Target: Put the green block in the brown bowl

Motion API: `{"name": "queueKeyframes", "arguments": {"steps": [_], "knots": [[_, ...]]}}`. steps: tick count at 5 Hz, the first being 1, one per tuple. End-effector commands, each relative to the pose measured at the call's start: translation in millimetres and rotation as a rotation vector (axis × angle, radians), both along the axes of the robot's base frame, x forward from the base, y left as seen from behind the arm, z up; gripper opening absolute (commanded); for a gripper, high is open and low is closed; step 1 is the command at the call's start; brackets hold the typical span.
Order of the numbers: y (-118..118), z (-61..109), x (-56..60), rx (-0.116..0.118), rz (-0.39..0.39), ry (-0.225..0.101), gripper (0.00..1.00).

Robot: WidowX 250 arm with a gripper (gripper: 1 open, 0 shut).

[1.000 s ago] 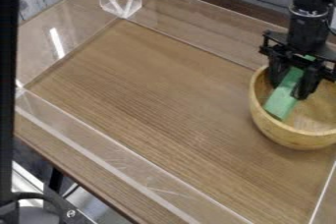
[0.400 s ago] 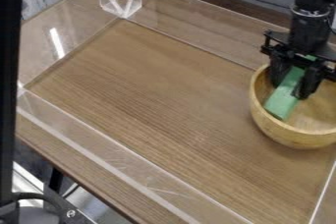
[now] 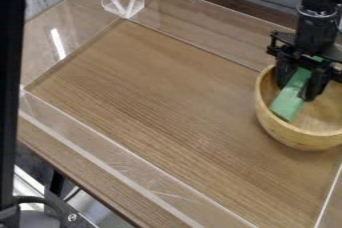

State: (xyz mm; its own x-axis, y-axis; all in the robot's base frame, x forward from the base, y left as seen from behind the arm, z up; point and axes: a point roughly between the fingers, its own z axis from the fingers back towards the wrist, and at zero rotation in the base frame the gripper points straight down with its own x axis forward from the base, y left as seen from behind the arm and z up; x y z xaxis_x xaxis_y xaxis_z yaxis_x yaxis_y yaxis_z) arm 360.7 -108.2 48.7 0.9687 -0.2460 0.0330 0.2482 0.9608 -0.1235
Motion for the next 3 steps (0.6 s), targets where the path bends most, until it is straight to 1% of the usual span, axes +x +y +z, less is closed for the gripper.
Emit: {"name": "queueKeyframes", "arguments": {"steps": [1,3], "knots": [[-3.3,2.7,7.3,-0.003,-0.009,-0.040,0.00],[-2.7,-1.9,7.0,0.001,-0.008,-0.033,0.00]]}}
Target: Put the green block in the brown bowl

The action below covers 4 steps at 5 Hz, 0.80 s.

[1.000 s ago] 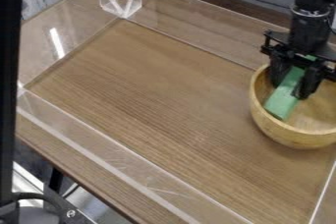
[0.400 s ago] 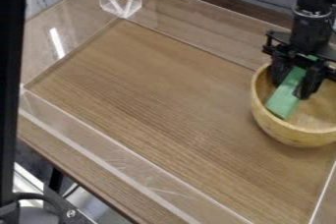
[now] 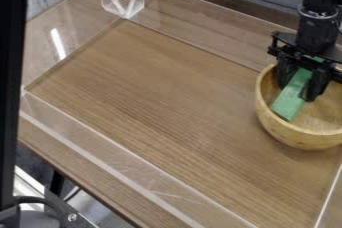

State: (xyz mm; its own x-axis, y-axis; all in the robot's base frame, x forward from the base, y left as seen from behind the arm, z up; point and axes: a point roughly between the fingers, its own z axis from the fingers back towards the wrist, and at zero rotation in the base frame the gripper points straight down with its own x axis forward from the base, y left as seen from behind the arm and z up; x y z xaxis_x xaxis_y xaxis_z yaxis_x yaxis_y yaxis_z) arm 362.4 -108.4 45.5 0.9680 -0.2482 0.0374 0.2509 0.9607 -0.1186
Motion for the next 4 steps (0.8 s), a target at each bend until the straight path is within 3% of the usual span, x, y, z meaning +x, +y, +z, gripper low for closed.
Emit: {"name": "queueKeyframes", "arguments": {"steps": [1,4], "knots": [[-2.2,0.0,5.3,-0.002,-0.006,-0.023,0.00],[-1.5,-3.5,5.0,0.002,-0.007,-0.009,0.00]]}}
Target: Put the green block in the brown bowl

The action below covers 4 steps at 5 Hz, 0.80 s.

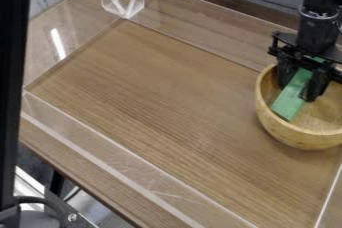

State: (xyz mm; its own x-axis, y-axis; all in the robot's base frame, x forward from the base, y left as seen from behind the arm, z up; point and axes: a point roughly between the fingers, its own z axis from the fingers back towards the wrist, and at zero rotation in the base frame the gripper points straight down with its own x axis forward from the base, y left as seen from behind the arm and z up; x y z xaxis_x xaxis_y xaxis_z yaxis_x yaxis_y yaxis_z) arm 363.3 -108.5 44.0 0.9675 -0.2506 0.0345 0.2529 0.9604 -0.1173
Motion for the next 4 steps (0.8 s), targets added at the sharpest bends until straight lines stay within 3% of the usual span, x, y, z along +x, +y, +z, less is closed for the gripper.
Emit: {"name": "queueKeyframes", "arguments": {"steps": [1,4], "knots": [[-1.2,-3.2,4.0,0.001,-0.004,-0.007,0.00],[-0.3,-7.2,3.8,0.005,-0.004,0.008,0.00]]}}
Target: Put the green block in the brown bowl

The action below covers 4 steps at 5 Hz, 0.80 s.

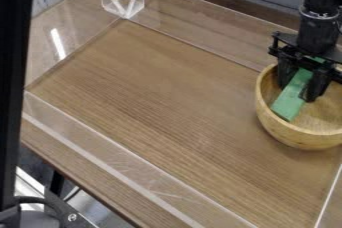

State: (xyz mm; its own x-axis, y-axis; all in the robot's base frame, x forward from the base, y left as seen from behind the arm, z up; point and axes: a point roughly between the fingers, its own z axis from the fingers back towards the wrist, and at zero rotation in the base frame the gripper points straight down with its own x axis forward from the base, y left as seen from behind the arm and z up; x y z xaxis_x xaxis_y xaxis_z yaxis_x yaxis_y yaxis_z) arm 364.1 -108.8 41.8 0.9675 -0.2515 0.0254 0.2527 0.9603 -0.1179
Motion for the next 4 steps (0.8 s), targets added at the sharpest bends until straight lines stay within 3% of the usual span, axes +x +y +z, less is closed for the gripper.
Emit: {"name": "queueKeyframes", "arguments": {"steps": [1,4], "knots": [[0.3,-6.3,2.8,0.005,-0.003,0.004,0.00],[1.1,-10.9,2.7,0.009,-0.003,0.019,0.00]]}}
